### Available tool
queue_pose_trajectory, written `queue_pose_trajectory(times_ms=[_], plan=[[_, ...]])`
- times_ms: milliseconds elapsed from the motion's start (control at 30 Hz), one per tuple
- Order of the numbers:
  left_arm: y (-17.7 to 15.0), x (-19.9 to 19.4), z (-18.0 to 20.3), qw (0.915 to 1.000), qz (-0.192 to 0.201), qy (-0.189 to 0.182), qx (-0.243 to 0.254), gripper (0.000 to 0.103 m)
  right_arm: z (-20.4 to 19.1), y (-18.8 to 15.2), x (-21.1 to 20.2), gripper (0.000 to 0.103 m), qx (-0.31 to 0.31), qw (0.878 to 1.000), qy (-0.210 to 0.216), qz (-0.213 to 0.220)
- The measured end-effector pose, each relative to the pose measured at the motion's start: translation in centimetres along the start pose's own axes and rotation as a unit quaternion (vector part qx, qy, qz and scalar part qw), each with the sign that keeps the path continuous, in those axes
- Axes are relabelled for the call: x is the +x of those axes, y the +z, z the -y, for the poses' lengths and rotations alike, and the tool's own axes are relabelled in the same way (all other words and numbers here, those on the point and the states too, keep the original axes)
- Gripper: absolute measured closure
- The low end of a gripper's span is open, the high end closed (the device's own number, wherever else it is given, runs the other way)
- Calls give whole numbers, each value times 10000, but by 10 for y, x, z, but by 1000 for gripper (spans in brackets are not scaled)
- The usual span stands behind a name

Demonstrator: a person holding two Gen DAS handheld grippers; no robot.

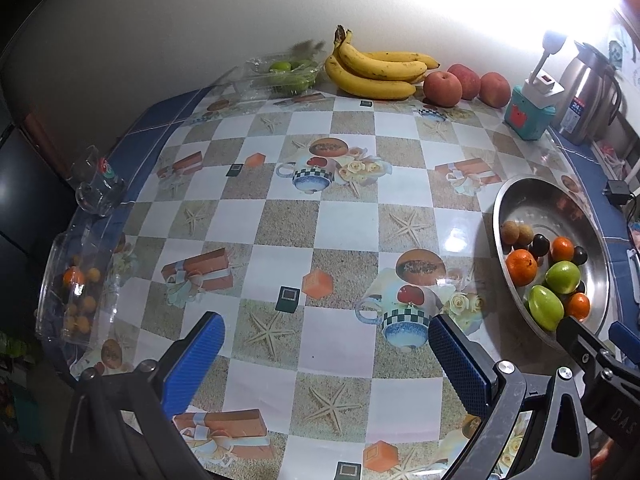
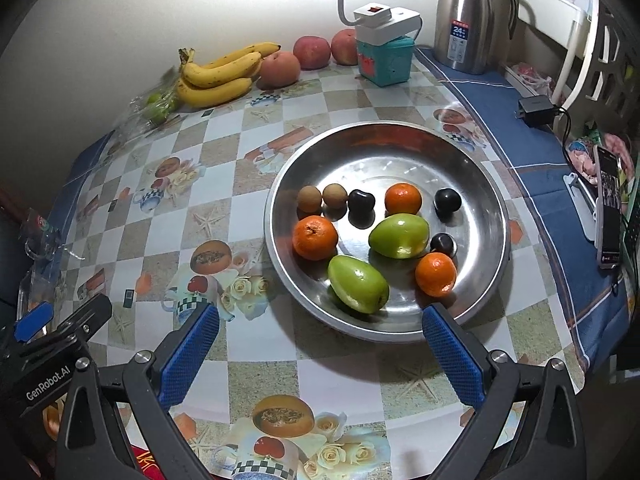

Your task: Organize fruits

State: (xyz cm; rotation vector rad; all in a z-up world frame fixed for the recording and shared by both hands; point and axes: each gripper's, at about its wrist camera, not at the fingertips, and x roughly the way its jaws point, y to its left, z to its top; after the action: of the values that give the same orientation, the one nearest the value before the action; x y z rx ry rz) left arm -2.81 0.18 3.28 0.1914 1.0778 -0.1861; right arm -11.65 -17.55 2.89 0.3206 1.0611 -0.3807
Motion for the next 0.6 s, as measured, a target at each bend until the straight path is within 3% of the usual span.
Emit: queue_pose_trajectory(times_ms=[600], plan=[[-1, 4, -1, 10000, -53, 18, 16, 0, 2, -1, 4, 2, 70, 9999, -68, -73]])
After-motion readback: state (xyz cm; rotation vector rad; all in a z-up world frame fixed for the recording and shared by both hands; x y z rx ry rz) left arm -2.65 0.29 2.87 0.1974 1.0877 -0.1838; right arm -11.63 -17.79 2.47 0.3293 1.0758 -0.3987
